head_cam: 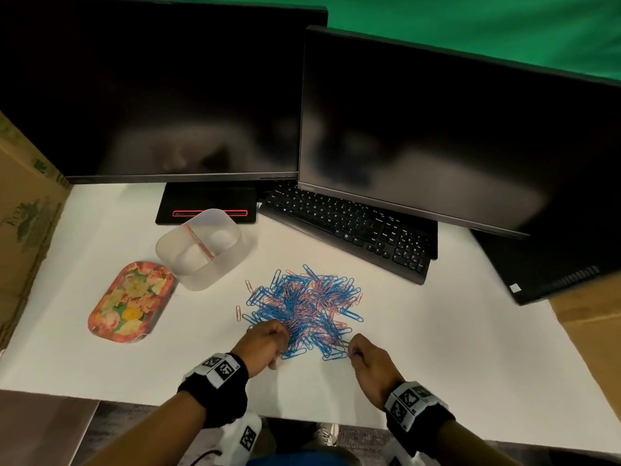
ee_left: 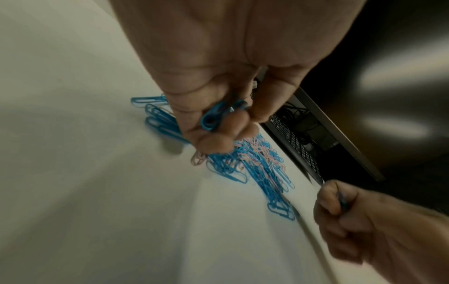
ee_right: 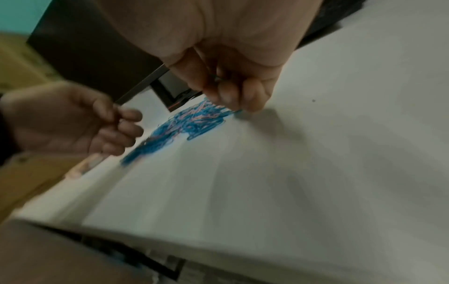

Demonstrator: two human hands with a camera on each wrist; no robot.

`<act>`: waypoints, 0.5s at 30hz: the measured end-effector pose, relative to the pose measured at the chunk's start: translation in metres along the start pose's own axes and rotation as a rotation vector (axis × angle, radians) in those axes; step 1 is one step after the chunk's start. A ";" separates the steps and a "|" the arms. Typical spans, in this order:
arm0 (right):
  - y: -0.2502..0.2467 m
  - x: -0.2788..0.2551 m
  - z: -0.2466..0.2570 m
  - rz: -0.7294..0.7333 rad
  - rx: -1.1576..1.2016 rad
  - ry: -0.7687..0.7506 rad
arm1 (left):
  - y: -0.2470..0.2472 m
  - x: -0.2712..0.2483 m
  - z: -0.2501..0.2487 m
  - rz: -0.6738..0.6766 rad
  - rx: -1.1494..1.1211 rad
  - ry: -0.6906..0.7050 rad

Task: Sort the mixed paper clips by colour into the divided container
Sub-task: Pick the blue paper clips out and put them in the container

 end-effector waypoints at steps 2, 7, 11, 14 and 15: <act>0.004 0.001 0.018 0.071 -0.157 -0.109 | 0.001 -0.001 -0.004 -0.088 0.185 0.071; 0.020 0.003 0.026 0.137 -0.523 -0.289 | 0.024 -0.016 -0.016 -0.294 0.804 0.307; 0.022 0.001 0.025 0.145 -0.652 -0.352 | 0.031 -0.014 -0.012 -0.337 0.962 0.330; 0.023 0.002 0.024 0.184 -0.686 -0.338 | 0.035 -0.015 -0.013 -0.345 1.012 0.335; 0.023 0.003 0.026 0.178 -0.683 -0.349 | 0.037 -0.015 -0.014 -0.345 1.015 0.341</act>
Point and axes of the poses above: each hand's wrist, its own x-axis towards the middle knuckle, its own y-axis out of the palm, z = x × y, the point moved 10 cm from there along x, towards the middle knuckle, and after that the axes turned 15 degrees about -y, right-handed, at the moved point
